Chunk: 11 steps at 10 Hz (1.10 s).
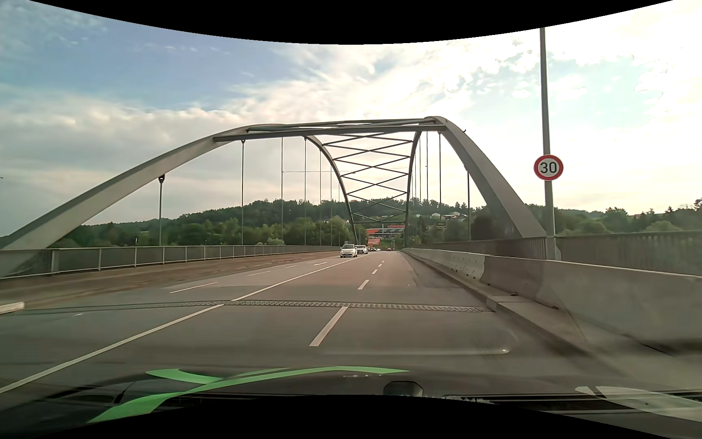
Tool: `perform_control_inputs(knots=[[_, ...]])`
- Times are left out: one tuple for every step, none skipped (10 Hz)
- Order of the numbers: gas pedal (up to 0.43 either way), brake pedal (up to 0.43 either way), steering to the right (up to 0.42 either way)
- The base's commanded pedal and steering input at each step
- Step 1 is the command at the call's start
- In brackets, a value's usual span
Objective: Follow the waypoints while adhering to traffic rules and regulations
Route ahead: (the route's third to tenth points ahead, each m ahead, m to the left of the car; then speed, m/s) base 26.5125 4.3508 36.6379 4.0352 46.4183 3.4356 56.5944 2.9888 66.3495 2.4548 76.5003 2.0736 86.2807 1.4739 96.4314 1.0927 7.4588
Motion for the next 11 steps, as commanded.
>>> perform_control_inputs(knots=[[0.220, 0.000, 0.065], [0.197, 0.000, 0.055], [0.189, 0.000, 0.048], [0.177, 0.000, 0.043], [0.177, 0.000, 0.039], [0.177, 0.000, 0.033], [0.177, 0.000, 0.026], [0.177, 0.000, 0.019], [0.177, 0.000, 0.011], [0.177, 0.000, 0.009], [0.177, 0.000, 0.009]])
